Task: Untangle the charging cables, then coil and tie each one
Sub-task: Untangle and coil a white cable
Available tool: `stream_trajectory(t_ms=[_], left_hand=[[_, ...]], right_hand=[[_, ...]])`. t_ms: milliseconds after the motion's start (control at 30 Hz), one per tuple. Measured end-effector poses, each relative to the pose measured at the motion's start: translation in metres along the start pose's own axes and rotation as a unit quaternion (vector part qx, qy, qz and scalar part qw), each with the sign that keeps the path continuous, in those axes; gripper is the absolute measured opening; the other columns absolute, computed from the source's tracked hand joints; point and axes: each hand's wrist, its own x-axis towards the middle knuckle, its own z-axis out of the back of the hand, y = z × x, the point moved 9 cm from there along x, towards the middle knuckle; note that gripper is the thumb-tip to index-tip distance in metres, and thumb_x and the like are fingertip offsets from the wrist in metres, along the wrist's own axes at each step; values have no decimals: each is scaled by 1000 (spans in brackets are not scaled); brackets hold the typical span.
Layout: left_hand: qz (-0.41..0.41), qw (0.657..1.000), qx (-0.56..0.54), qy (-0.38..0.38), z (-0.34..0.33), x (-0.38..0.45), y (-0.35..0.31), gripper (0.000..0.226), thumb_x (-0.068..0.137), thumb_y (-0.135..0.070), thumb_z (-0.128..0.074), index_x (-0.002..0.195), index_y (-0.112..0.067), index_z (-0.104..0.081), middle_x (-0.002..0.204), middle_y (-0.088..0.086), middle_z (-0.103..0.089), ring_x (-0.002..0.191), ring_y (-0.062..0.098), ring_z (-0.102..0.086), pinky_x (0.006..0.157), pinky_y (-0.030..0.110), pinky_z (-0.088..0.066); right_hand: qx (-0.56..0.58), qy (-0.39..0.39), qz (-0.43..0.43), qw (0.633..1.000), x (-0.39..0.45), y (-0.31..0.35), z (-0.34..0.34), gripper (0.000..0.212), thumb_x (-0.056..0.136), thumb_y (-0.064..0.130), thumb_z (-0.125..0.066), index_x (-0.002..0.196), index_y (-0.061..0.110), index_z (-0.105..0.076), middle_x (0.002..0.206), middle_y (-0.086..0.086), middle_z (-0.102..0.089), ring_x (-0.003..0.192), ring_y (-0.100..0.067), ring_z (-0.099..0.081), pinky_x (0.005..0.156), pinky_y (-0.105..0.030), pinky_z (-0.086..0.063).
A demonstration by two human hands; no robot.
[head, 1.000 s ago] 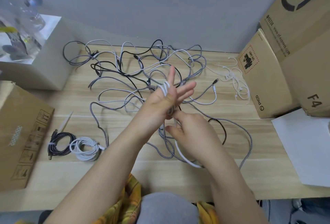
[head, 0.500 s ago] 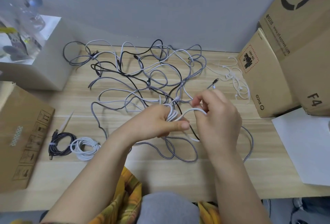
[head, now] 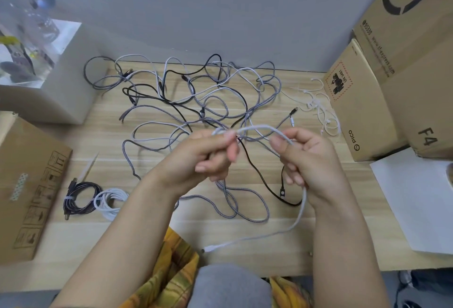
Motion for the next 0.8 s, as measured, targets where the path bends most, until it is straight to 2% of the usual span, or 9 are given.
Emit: stream_trajectory(t_ms=[33, 100, 200, 267, 367, 400, 567, 700, 800], left_hand=[[-2, 992, -108, 59, -8, 0, -1, 32, 90, -27, -51, 64, -17, -65, 34, -11, -24, 36, 8, -19, 45, 18, -34], [-11, 927, -343, 152, -20, -4, -13, 36, 98, -25, -40, 74, -7, -60, 39, -6, -24, 39, 10, -18, 52, 24, -32], [-81, 869, -476, 108, -11, -5, -34, 23, 98, -17, -39, 83, -6, -52, 47, -1, -32, 45, 13, -27, 59, 26, -33], [-112, 860, -496, 44, -5, -2, -38, 24, 100, -18, -38, 96, -2, -55, 55, 3, -45, 50, 17, -40, 64, 27, -42], [-148, 914, -338, -167, 24, 1, -30, 44, 100, -28, -31, 126, 3, -48, 62, -2, -57, 52, 10, -54, 63, 22, -53], [-160, 928, -268, -202, 28, 0, -28, 48, 100, -30, -29, 132, 2, -41, 64, -2, -60, 54, 9, -57, 63, 20, -54], [-158, 969, -30, -185, 11, 5, -21, 41, 93, -34, -29, 130, -16, -34, 68, 0, -69, 63, 10, -66, 71, 21, -53], [-122, 972, 99, -177, 9, 9, -14, 23, 92, -36, -31, 106, -32, -48, 75, 2, -71, 71, 9, -67, 93, 26, -46], [-55, 943, 265, -195, 20, 5, -2, 31, 102, -29, -31, 103, -18, -61, 86, -3, -71, 105, 3, -58, 106, 22, -32]], right_hand=[[7, 44, -10, 999, -1, -3, -7, 16, 67, 17, -75, 74, 13, -62, 42, 2, -39, 29, -5, -23, 33, -14, -25], [-31, 116, -4, 993, -4, -5, -23, 10, 76, 26, -69, 77, 16, -67, 44, 6, -35, 33, -3, -22, 34, -16, -20], [-174, 155, 30, 972, -5, -11, -43, 20, 93, 25, -50, 82, 19, -67, 38, 14, -38, 37, -2, -32, 44, -13, -25], [-280, 162, 62, 944, -6, -13, -54, 22, 96, 24, -50, 83, 27, -67, 43, 19, -46, 45, -1, -41, 53, -16, -31], [-379, 183, 89, 903, -12, -14, -64, 23, 95, 33, -50, 92, 24, -70, 50, 14, -48, 54, -3, -44, 56, -23, -33], [-412, 180, 106, 887, -14, -12, -65, 27, 95, 36, -49, 92, 19, -69, 52, 9, -46, 55, -7, -42, 58, -28, -34], [-490, 132, 155, 847, -22, 2, -63, 34, 92, 40, -49, 66, 18, -49, 51, 1, -42, 53, -16, -34, 54, -33, -30], [-497, 98, 170, 845, -25, 11, -55, 19, 87, 36, -59, 75, 22, -65, 47, 3, -37, 56, -16, -38, 59, -33, -37], [-463, 39, 209, 860, -27, 29, -45, 7, 76, 33, -72, 72, 27, -70, 46, 11, -43, 51, -7, -41, 54, -29, -32]])
